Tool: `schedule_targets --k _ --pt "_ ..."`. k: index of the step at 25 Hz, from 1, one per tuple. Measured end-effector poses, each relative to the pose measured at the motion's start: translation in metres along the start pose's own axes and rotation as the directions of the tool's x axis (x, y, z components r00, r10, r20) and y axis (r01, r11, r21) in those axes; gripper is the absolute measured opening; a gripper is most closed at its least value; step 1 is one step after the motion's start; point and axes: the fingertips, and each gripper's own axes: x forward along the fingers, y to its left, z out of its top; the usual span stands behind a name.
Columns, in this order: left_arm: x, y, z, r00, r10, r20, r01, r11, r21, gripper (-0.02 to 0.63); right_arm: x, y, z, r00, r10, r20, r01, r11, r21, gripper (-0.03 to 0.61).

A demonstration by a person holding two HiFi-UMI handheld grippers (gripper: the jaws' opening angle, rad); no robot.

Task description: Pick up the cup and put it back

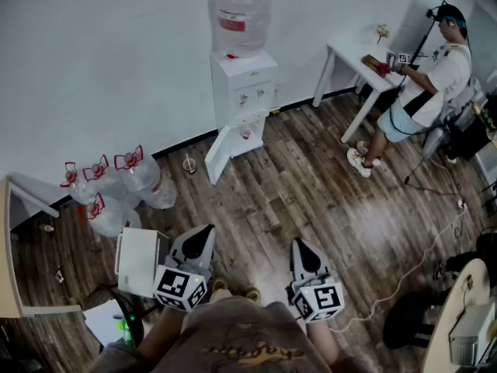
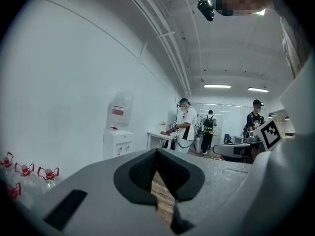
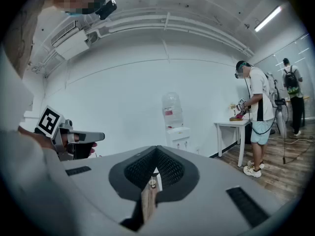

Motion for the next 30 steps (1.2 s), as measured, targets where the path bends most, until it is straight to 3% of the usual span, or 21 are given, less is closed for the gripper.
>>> schedule_targets --k 14,20,30 --pt "0.006 -0.013 -0.003 1.000 0.003 -0.010 -0.003 1.000 0.005 -0.002 -0.008 -0.005 -0.006 0.999 0.050 0.019 -0.050 0.999 0.013 -0.009" --pt "0.014 -0.022 -0.018 1.000 0.019 -0.003 -0.019 0.999 -0.040 -0.002 -0.016 -0.024 -0.030 0.998 0.063 -0.016 -0.062 0.998 0.021 -0.008" --pt "0.073 0.006 -0.014 1.000 0.018 -0.010 -0.019 0.998 -0.058 -0.002 0.034 -0.060 -0.026 0.997 0.061 -0.045 -0.060 0.998 0.019 -0.008"
